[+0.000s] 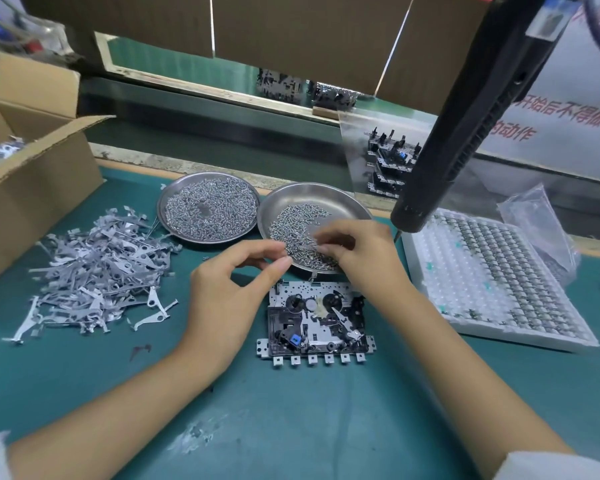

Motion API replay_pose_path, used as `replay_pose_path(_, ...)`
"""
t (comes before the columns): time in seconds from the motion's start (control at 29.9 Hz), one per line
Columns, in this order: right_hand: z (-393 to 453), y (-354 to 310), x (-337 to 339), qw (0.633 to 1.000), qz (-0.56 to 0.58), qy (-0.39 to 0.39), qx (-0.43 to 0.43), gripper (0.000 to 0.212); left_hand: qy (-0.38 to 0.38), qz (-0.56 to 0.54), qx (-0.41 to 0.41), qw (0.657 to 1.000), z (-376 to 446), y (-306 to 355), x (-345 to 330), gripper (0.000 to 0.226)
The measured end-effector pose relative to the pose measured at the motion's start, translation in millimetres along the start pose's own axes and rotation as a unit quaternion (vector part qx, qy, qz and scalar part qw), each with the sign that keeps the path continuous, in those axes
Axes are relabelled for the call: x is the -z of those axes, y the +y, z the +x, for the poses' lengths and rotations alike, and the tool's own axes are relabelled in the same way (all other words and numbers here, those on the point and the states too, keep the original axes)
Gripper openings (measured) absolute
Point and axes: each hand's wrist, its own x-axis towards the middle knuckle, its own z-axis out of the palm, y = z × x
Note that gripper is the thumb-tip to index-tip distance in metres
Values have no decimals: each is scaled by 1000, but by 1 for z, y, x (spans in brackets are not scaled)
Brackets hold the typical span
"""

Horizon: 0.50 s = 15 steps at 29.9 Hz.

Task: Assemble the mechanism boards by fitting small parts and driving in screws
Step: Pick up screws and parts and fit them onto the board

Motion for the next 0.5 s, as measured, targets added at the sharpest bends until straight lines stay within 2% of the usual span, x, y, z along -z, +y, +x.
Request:
replay_pose_path(0.2,-9,-2,9,999,44,13,-15,36,-6,0,-7,1000,-2,1,-1,20)
replay_pose_path(0.37,-13,3,14,992,118,16,-38,32,-20,4,-14,1000,-4,2,-1,20)
replay_pose_path(0.5,-12,5,12,991,125,11,-52,29,-21,4,-16,1000,-4,1,-2,19)
